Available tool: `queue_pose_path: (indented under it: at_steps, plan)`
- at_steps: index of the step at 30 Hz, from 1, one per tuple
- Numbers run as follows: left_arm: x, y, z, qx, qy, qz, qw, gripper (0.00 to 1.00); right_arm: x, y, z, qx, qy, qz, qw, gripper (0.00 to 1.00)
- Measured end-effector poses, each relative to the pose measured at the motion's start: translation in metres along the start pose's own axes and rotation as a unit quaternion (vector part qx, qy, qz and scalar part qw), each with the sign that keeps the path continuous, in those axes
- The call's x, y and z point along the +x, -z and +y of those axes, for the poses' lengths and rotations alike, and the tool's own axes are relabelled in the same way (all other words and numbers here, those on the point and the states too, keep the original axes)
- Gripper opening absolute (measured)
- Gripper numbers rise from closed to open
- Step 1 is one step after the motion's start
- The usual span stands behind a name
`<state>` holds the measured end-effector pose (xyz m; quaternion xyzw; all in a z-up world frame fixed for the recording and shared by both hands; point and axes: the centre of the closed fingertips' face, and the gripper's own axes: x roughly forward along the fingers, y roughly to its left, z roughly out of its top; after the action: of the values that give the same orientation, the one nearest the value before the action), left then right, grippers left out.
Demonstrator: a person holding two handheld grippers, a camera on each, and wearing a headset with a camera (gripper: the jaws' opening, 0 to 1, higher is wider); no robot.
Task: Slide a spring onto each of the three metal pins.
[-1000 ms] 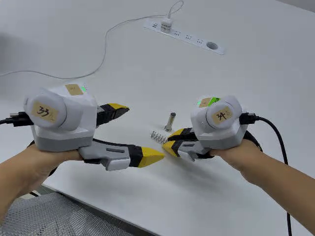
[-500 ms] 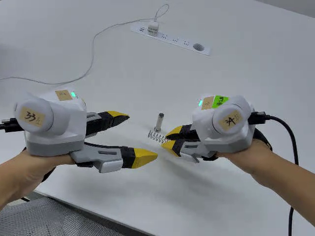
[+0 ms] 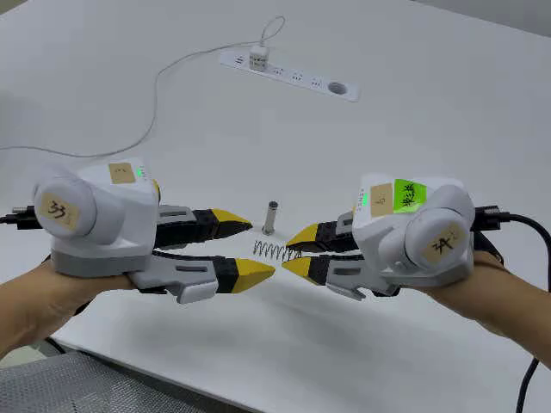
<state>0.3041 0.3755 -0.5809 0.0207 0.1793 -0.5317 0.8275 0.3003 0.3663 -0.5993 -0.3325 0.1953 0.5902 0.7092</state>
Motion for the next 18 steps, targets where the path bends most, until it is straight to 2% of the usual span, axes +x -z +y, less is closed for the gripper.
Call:
queue_pose_path:
  at_steps: [7,12,15,18]
  plan:
    - [0.002,0.0,-0.01,0.045,0.03,0.034,0.998,0.24,-0.003,-0.004,0.005,-0.019,-0.006,-0.002,0.9998,0.1]
    - [0.001,0.0,-0.01,0.051,0.029,0.04,0.9974,0.22,-0.007,-0.01,0.006,-0.026,-0.01,-0.009,0.9996,0.1]
    - [0.001,-0.002,-0.013,0.053,0.035,0.042,0.9971,0.17,-0.009,-0.013,0.006,-0.033,-0.01,-0.012,0.9993,0.1]
    - [-0.001,-0.005,-0.017,0.075,0.039,0.051,0.9951,0.15,-0.012,-0.016,0.007,-0.043,-0.01,-0.013,0.9989,0.1]
